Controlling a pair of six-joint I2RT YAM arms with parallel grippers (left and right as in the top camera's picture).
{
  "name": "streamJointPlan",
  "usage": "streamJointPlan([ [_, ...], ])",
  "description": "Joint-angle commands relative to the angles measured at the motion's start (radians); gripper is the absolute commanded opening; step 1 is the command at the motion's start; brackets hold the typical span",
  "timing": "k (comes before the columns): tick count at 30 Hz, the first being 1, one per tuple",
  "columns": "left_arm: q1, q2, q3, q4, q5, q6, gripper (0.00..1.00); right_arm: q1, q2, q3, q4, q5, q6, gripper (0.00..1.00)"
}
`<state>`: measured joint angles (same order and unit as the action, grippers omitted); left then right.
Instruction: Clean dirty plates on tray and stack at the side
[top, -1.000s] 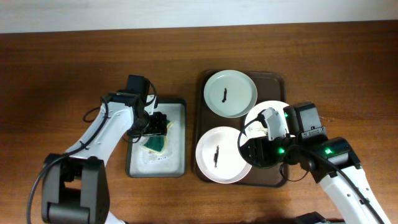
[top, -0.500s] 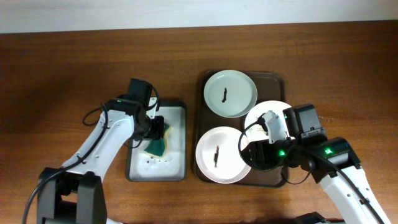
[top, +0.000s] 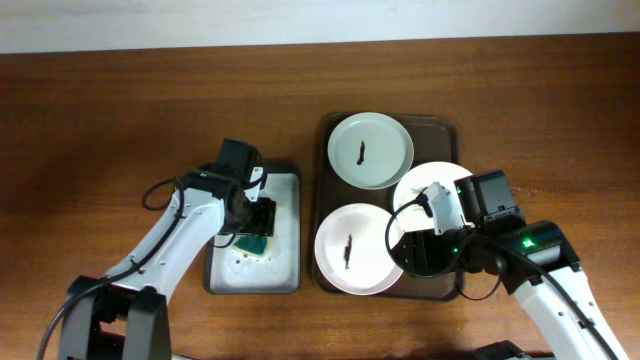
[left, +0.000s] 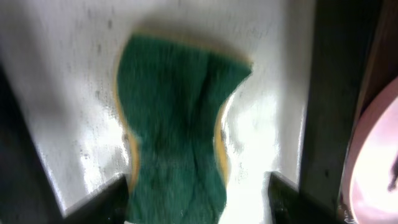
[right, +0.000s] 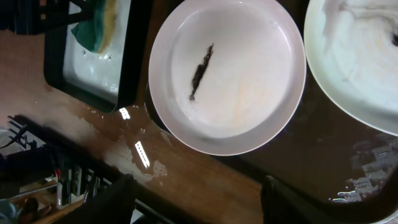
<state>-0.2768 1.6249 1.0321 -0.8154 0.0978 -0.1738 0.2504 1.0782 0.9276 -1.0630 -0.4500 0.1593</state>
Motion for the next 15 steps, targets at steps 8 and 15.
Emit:
streamJointPlan([
  [8, -0.002, -0.049, -0.014, 0.009, -0.006, 0.003, 0.00, 0.005, 0.048, -0.027, 0.023, 0.204, 0.198, 0.56],
  [15, -0.116, -0.143, 0.197, -0.159, 0.198, 0.007, 0.00, 0.005, 0.559, -0.073, 0.261, 0.218, 0.199, 0.35],
])
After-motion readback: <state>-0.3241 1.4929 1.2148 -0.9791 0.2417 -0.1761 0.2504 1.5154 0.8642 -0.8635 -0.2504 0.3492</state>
